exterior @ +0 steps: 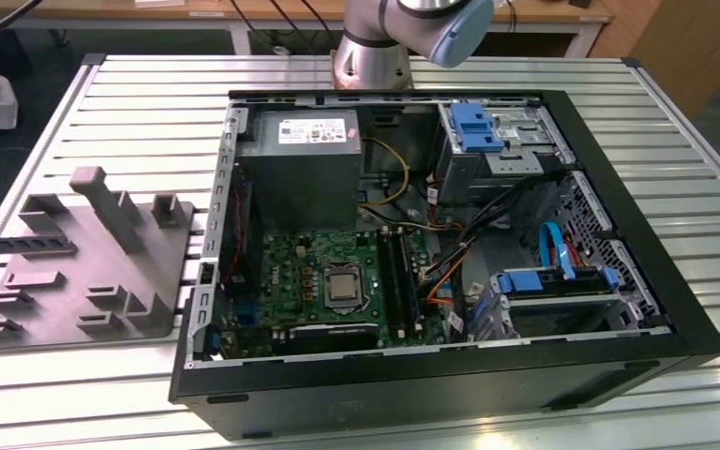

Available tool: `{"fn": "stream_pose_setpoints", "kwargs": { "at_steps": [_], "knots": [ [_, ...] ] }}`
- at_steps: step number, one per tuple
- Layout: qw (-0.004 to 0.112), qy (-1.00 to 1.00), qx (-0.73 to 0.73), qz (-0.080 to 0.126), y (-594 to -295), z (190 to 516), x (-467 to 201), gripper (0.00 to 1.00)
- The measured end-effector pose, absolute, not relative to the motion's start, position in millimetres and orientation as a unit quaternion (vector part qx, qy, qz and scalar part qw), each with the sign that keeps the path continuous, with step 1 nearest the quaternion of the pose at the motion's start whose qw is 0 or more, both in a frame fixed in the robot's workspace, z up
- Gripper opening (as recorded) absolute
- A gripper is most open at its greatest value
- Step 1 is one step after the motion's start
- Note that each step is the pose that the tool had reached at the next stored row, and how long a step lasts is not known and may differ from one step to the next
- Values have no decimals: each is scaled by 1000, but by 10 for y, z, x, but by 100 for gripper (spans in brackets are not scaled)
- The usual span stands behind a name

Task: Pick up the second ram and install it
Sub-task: 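Pick up the second ram and move it above second insertion slot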

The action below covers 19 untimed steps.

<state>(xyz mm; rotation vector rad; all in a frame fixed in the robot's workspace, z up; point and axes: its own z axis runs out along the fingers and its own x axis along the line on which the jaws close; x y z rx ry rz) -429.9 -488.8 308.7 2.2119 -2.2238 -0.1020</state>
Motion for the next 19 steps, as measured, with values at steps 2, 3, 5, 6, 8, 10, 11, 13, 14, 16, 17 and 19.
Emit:
{"fn": "stream_pose_setpoints", "kwargs": {
  "at_steps": [2,3,5,6,8,10,11,13,14,16,17,19],
  "knots": [
    [2,-709,705,-33,-4888,3141,-4299,11],
    [2,-709,705,-33,-4888,3170,-4298,11],
    [2,-709,705,-33,-4888,3220,-4299,11],
    [2,-709,705,-33,-4888,3247,-4299,11],
    [2,-709,705,-33,-4888,3299,-4298,11],
    [2,-709,705,-33,-4888,3362,-4298,11],
    [2,-709,705,-33,-4888,3394,-4298,11],
    [2,-709,705,-33,-4888,3461,-4299,11],
    [2,-709,705,-33,-4888,3495,-4299,11],
    [2,-709,705,-33,-4888,3567,-4298,11],
    [1,-709,705,-33,-4888,3601,-4299,11],
    [2,-709,705,-33,-4888,3655,-4299,11]
  ]
}}
